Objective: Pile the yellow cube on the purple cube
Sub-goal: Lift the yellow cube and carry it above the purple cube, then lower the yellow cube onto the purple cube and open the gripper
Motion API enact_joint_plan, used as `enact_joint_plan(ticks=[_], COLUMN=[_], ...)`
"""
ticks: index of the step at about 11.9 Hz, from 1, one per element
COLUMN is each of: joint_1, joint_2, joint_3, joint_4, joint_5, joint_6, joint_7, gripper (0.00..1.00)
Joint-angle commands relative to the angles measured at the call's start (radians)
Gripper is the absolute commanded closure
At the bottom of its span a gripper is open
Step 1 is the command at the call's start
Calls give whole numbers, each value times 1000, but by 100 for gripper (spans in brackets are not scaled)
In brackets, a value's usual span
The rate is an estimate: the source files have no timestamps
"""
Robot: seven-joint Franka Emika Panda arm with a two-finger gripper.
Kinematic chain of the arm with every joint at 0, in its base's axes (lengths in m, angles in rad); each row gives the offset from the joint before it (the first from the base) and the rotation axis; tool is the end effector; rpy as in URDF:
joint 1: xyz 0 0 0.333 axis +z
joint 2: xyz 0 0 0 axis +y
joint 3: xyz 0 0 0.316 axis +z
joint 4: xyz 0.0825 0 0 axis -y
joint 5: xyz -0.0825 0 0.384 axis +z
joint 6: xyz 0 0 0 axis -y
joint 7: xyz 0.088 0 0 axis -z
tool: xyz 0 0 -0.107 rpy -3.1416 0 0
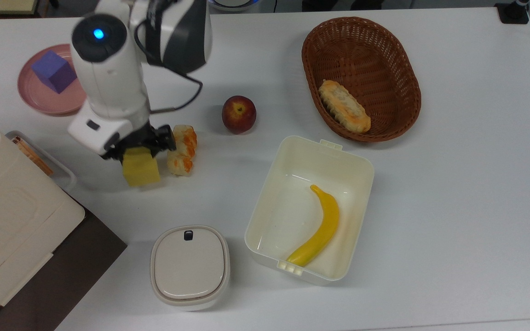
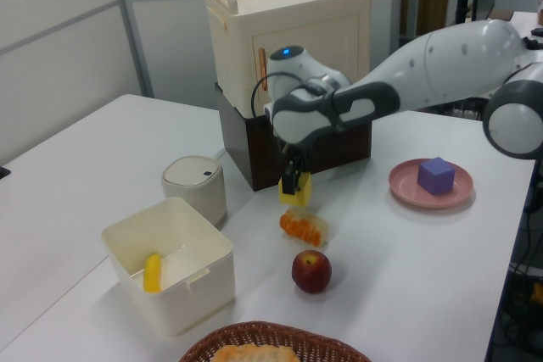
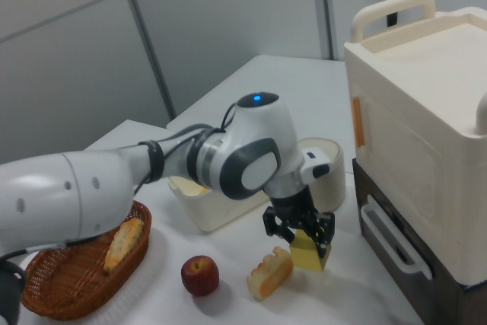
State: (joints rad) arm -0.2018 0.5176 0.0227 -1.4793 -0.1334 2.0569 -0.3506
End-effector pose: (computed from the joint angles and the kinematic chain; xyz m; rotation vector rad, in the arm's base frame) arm 0.6932 -0.1354 0.3821 3.0012 0.3421 0.0448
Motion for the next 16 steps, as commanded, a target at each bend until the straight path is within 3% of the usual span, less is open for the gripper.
enact_joint_plan(ticks=[1, 3, 7, 9, 13, 16], joint_1=[-8, -21, -28, -57, -134, -128], joint_2=[-99, -128, -160, -160, -157, -171], joint_3=[-10, -47, -196, -242, -253, -257], joint_4=[-33, -33, -33, -38, -55, -41], joint_5=[-2, -21, -22, -22, -37, -28], joint_6=[-168, -249, -377, -403, -406, -406], joint_7=[12, -16, -137, -206, -292, -292], gripper=[84, 84, 84, 83, 82, 82])
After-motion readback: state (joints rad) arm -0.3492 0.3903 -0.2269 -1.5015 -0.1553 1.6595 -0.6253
